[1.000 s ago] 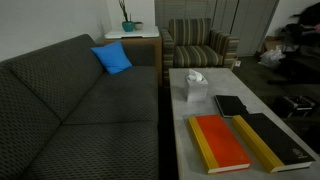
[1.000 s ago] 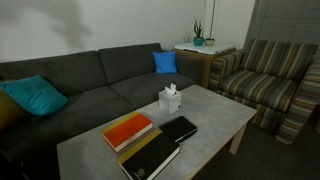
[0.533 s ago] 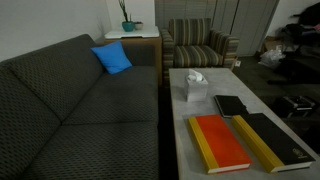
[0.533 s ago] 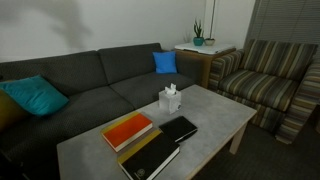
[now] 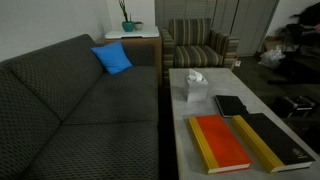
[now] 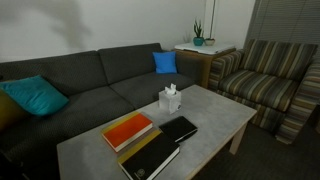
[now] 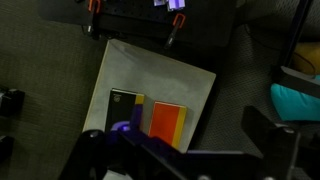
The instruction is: Open the biggest book
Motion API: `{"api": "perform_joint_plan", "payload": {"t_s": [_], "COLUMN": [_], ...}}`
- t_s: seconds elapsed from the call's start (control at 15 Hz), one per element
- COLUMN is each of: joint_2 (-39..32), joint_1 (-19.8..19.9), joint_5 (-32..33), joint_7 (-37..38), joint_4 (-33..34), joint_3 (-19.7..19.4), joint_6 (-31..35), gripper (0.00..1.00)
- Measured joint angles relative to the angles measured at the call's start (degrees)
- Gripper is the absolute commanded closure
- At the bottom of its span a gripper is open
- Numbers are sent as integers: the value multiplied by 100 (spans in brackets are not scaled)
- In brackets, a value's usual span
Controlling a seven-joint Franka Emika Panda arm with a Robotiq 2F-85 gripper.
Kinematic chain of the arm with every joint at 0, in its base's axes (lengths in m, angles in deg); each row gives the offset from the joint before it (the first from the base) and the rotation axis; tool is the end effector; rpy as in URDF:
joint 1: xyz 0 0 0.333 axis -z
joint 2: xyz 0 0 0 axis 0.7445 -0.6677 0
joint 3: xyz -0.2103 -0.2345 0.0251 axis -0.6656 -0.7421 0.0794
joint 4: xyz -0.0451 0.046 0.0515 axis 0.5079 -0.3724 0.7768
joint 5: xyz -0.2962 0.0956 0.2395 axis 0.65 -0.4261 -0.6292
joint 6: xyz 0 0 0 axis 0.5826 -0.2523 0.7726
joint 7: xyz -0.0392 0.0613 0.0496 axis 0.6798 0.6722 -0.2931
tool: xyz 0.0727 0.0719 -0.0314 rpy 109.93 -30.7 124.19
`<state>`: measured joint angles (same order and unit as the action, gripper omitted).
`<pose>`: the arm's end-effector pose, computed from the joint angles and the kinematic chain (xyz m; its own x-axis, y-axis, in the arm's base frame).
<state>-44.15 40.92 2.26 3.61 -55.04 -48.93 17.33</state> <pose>0.3110 0.0662 0.5627 0.9804 0.1584 -0.1167 0.1502 -0.9857 -0.0762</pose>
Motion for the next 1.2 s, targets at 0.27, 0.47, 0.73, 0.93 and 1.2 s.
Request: {"api": "perform_joint_plan", "payload": {"t_s": [0.27,0.47,0.73,0.93,1.2], "joint_2": [-2,-55,-307,-507,-410], "joint_1": [0,-1,-4,-5,-6], "joint_5": [0,0,0,-24,-24], "joint_7": [-295,-780,-1395,-1492,-1473], "joint_4": [-102,-432,-954,-1023,-1012], "joint_3": [-17,-132,-414,-535,-493], "joint_6": [461,1383,2644,2768,2763], "gripper": [0,0,0,0,0]}}
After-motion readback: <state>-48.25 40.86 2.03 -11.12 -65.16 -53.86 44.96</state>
